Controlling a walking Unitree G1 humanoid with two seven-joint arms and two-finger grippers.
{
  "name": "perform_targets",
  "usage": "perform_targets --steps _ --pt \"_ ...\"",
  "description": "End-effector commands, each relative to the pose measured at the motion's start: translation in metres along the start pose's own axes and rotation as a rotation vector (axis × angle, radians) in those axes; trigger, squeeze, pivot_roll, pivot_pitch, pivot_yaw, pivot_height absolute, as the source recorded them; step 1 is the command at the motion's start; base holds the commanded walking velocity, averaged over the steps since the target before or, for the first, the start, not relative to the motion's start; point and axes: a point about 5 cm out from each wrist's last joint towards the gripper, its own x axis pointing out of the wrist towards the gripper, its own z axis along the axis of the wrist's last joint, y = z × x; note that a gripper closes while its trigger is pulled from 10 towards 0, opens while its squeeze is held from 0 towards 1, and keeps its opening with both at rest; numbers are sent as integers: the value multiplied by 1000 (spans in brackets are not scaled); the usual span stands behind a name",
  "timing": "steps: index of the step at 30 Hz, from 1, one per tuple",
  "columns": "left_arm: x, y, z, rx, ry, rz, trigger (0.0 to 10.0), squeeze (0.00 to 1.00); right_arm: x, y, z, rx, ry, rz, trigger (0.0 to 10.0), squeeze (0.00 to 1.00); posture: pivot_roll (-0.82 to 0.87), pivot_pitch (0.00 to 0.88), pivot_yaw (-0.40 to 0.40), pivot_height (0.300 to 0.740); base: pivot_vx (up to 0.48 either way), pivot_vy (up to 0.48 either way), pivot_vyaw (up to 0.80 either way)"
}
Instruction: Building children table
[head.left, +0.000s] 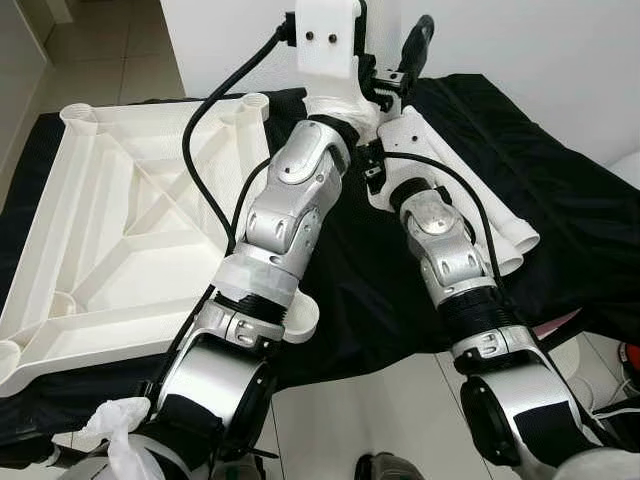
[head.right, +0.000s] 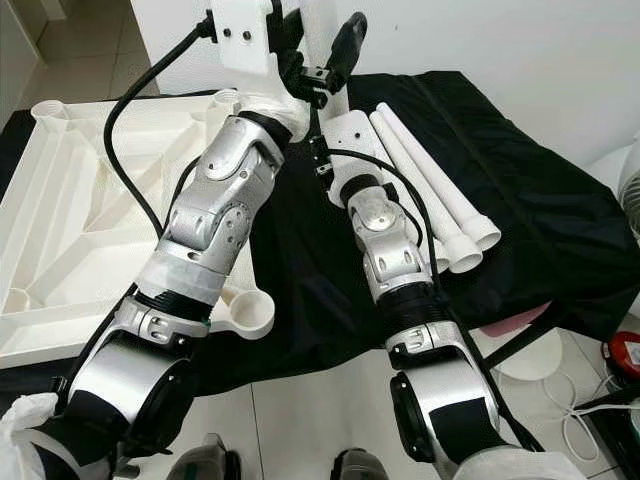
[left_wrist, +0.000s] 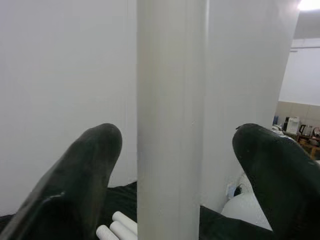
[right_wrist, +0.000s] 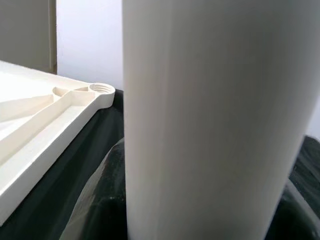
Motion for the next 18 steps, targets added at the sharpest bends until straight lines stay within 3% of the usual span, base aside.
perform_targets --steps 1,3,10,14,18 --pt "-3 -7 -5 -30 13 -50 10000 0 -4 -2 -4 52 11 -31 10000 0 10 0 -11 740 0 0 0" --pt "-7 1 -6 -39 31 -25 10000 0 -10 -5 -7 111 7 -71 10000 0 9 0 -10 740 0 0 0" --pt "-17 19 -10 -5 85 7 10000 0 -18 -20 -6 153 -44 -162 10000 0 10 0 -9 740 0 0 0" --pt "-33 36 -23 61 188 36 10000 0 -28 -35 -2 170 -98 -205 10000 0 11 0 -10 740 0 0 0" --pt "-46 38 -34 103 282 13 10000 0 -34 -41 -3 160 -100 -216 10000 0 7 0 -7 740 0 0 0"
